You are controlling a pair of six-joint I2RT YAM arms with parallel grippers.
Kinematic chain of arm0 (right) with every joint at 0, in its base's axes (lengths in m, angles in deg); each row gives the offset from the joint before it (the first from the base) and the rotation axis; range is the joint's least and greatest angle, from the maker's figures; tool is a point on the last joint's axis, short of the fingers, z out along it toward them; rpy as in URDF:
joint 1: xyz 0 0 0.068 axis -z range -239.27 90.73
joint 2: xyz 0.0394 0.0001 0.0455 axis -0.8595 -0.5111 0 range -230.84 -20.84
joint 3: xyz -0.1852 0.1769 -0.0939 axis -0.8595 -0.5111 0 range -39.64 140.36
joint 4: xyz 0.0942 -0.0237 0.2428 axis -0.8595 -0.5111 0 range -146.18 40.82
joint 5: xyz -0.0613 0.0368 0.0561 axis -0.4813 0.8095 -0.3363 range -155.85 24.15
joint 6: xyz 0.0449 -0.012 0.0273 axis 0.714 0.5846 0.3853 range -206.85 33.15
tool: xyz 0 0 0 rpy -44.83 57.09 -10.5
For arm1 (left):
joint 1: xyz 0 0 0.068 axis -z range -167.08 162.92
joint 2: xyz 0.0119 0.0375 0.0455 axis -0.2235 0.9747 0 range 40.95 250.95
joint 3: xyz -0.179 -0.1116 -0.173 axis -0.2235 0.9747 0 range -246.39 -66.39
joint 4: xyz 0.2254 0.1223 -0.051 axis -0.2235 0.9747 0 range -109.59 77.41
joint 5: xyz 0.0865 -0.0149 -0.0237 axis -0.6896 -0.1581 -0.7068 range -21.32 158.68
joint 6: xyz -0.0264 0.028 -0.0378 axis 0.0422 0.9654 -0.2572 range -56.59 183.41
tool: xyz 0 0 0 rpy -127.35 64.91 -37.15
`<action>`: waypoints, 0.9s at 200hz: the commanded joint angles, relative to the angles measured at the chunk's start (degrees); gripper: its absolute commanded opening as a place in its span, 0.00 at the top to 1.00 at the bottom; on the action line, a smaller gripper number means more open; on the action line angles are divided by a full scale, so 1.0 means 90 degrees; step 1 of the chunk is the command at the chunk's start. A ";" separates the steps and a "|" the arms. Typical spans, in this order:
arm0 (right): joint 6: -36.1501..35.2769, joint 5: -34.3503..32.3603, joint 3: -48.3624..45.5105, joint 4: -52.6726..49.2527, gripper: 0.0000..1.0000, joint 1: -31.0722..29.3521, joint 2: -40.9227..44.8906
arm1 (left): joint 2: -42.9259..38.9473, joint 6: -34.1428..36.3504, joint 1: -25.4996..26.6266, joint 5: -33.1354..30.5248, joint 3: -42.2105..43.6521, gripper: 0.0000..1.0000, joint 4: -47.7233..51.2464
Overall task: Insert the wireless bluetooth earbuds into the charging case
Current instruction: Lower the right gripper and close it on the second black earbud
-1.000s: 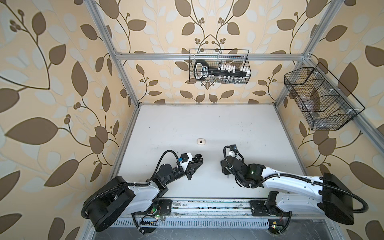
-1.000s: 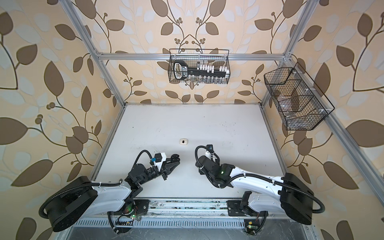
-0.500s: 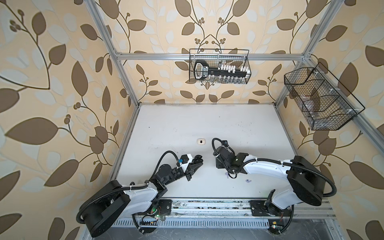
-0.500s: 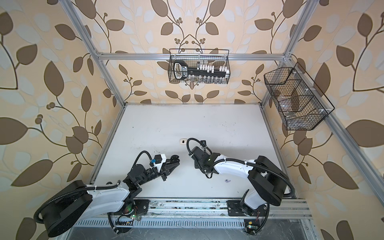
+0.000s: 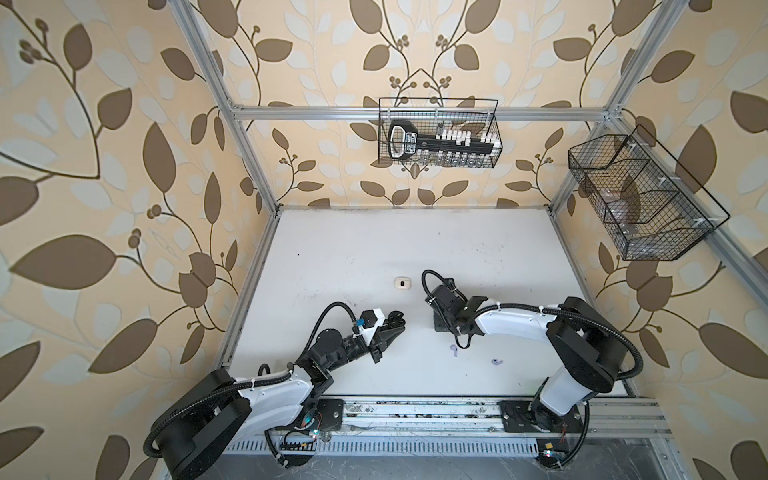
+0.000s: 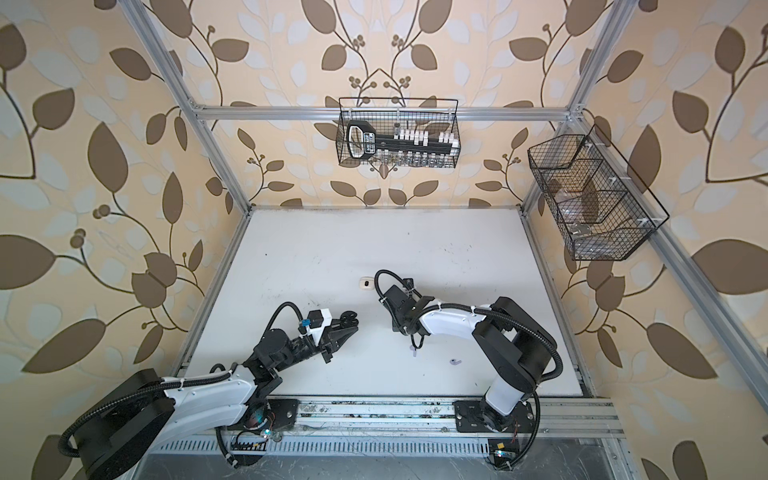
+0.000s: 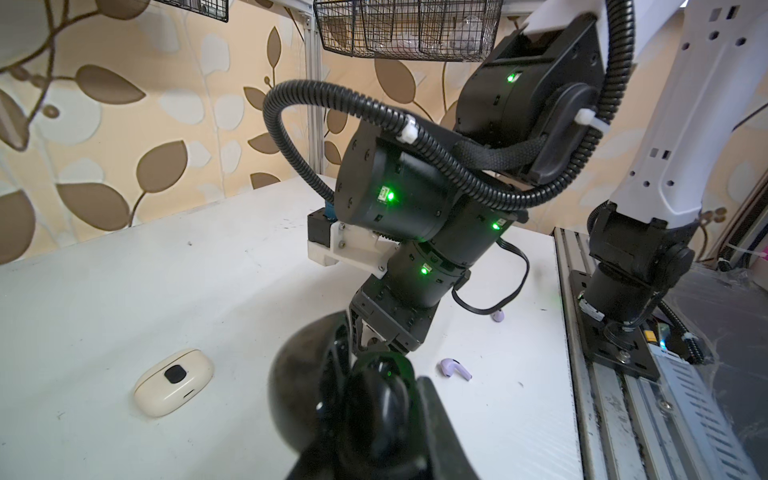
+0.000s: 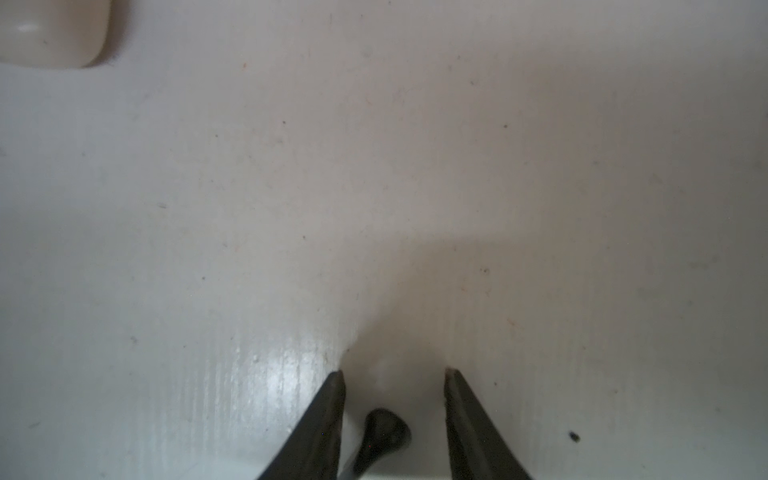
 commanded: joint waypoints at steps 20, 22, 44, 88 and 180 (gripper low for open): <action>0.0087 0.0177 -0.0168 -0.0107 0.63 -0.0017 -0.0059 | -0.0210 0.0158 -0.0042 0.0109 0.0179 1.00 -0.0137; 0.0092 0.0165 -0.0181 -0.0112 0.63 -0.0016 -0.0061 | -0.0220 0.0162 -0.0048 0.0109 0.0181 1.00 -0.0129; 0.0142 0.0128 -0.0290 -0.0117 0.63 -0.0052 0.0058 | -0.0243 0.0169 -0.0049 0.0118 0.0180 1.00 -0.0115; 0.0256 -0.0088 -0.0399 -0.0264 0.63 -0.0233 0.0300 | -0.0271 0.0158 -0.0050 0.0118 0.0167 1.00 -0.0122; 0.0351 -0.0163 -0.0487 -0.0198 0.76 -0.0279 0.0213 | -0.0453 0.0154 -0.0050 0.0128 0.0182 1.00 0.0008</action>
